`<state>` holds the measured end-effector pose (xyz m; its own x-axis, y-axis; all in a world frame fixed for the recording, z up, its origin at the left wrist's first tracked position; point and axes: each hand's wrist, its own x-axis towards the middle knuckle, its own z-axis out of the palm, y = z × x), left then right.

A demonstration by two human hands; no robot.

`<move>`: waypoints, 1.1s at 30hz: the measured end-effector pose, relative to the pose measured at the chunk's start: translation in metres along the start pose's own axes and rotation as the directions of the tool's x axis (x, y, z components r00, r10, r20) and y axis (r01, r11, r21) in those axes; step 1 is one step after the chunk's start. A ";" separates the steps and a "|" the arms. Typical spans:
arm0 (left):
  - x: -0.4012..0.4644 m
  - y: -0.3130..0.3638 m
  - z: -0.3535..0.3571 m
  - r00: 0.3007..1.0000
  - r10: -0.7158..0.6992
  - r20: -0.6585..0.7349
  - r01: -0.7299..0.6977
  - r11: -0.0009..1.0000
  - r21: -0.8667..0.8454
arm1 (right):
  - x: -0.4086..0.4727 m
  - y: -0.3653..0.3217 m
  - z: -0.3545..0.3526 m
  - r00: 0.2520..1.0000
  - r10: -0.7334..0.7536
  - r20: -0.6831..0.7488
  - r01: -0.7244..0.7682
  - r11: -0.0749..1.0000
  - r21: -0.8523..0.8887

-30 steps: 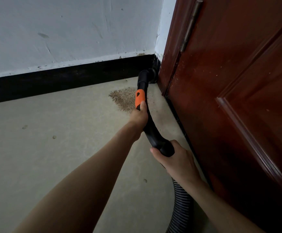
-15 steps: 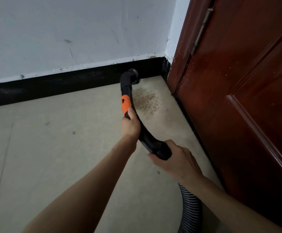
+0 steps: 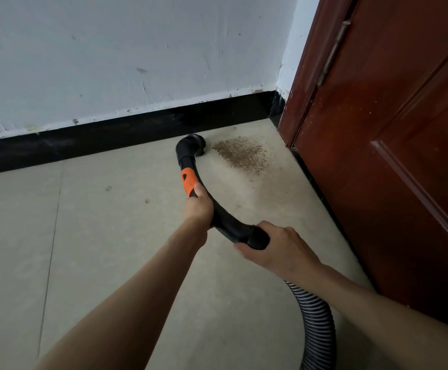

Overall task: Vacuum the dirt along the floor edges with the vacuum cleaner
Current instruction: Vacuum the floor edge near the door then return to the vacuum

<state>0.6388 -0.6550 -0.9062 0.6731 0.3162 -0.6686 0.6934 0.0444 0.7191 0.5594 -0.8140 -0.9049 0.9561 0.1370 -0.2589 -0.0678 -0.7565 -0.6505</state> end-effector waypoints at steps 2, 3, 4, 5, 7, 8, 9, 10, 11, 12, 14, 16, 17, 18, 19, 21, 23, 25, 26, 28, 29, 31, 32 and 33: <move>-0.001 0.001 0.003 1.000 0.010 0.012 -0.010 1.000 0.010 | 0.000 0.001 -0.001 1.000 0.011 -0.013 -0.011 1.000 0.008; 0.000 0.001 0.005 1.000 0.022 0.018 -0.022 1.000 0.015 | 0.000 0.002 -0.002 1.000 0.014 -0.017 -0.013 1.000 0.011; 0.000 0.001 0.008 0.999 0.035 0.022 -0.036 0.999 0.026 | 0.000 0.004 -0.003 1.000 0.015 -0.020 -0.014 1.000 0.012; 0.000 0.000 0.010 0.999 0.048 0.025 -0.049 0.998 0.038 | -0.001 0.006 -0.004 1.000 0.016 -0.022 -0.016 1.000 0.015; 0.000 0.000 0.016 0.997 0.069 0.025 -0.070 0.996 0.060 | -0.002 0.010 -0.005 0.999 0.025 -0.023 -0.024 0.999 0.028; 0.000 0.000 0.019 0.997 0.076 0.021 -0.077 0.995 0.069 | -0.003 0.012 -0.006 0.999 0.032 -0.022 -0.032 0.999 0.038; 0.001 0.000 0.023 0.996 0.082 0.019 -0.083 0.994 0.077 | -0.003 0.014 -0.007 0.999 0.041 -0.021 -0.040 0.998 0.046; 0.001 0.000 0.026 0.996 0.087 0.020 -0.088 0.993 0.081 | -0.003 0.016 -0.007 0.999 0.050 -0.022 -0.049 0.998 0.049; 0.002 0.000 0.029 0.995 0.094 0.018 -0.095 0.992 0.082 | -0.003 0.017 -0.008 0.998 0.058 -0.024 -0.056 0.997 0.050; 0.002 0.001 0.033 0.995 0.100 0.011 -0.101 0.991 0.090 | -0.003 0.019 -0.008 0.997 0.065 -0.027 -0.064 0.996 0.054; 0.002 0.002 0.039 0.994 0.106 0.004 -0.105 0.987 0.121 | -0.003 0.022 -0.010 0.996 0.081 -0.029 -0.079 0.994 0.072; 0.002 0.003 0.043 0.994 0.109 0.012 -0.109 0.986 0.126 | -0.003 0.026 -0.011 0.995 0.098 -0.030 -0.095 0.991 0.097; 0.002 0.003 0.045 0.993 0.115 0.017 -0.116 0.986 0.123 | -0.003 0.027 -0.012 0.994 0.109 -0.032 -0.105 0.989 0.107; 0.002 0.004 0.048 0.992 0.121 0.021 -0.123 0.985 0.121 | -0.002 0.028 -0.012 0.992 0.121 -0.034 -0.116 0.987 0.115; 0.001 0.005 0.050 0.991 0.128 0.026 -0.130 0.984 0.124 | -0.002 0.030 -0.013 0.991 0.129 -0.040 -0.124 0.985 0.121; 0.001 0.008 0.055 0.989 0.148 0.033 -0.151 0.979 0.140 | 0.000 0.032 -0.014 0.989 0.140 -0.053 -0.132 0.982 0.136; -0.001 0.012 0.060 0.985 0.169 0.038 -0.173 0.972 0.157 | 0.003 0.033 -0.017 0.986 0.150 -0.067 -0.136 0.975 0.174; -0.001 0.016 0.067 0.982 0.183 0.050 -0.189 0.967 0.170 | 0.004 0.035 -0.019 0.985 0.158 -0.070 -0.139 0.964 0.227; 0.000 0.017 0.070 0.981 0.188 0.054 -0.194 0.966 0.172 | 0.004 0.037 -0.019 0.984 0.162 -0.069 -0.140 0.959 0.247; 0.001 0.020 0.077 0.979 0.196 0.057 -0.203 0.963 0.176 | 0.004 0.040 -0.021 0.980 0.181 -0.080 -0.152 0.949 0.277; 0.001 0.021 0.080 0.978 0.200 0.058 -0.207 0.961 0.181 | 0.004 0.042 -0.022 0.977 0.196 -0.089 -0.162 0.943 0.292; 0.001 0.022 0.086 0.976 0.208 0.063 -0.216 0.958 0.190 | 0.005 0.045 -0.023 0.970 0.220 -0.102 -0.179 0.934 0.310; 0.001 0.023 0.088 0.975 0.212 0.066 -0.220 0.957 0.187 | 0.005 0.046 -0.023 0.969 0.226 -0.104 -0.184 0.932 0.311; 0.001 0.024 0.091 0.974 0.216 0.070 -0.226 0.957 0.183 | 0.005 0.047 -0.024 0.968 0.230 -0.104 -0.188 0.932 0.308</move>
<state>0.6789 -0.7400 -0.9069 0.8235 0.2513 -0.5086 0.5586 -0.2028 0.8043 0.5680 -0.8640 -0.9201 0.9393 -0.1076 -0.3257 -0.3309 -0.5339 -0.7781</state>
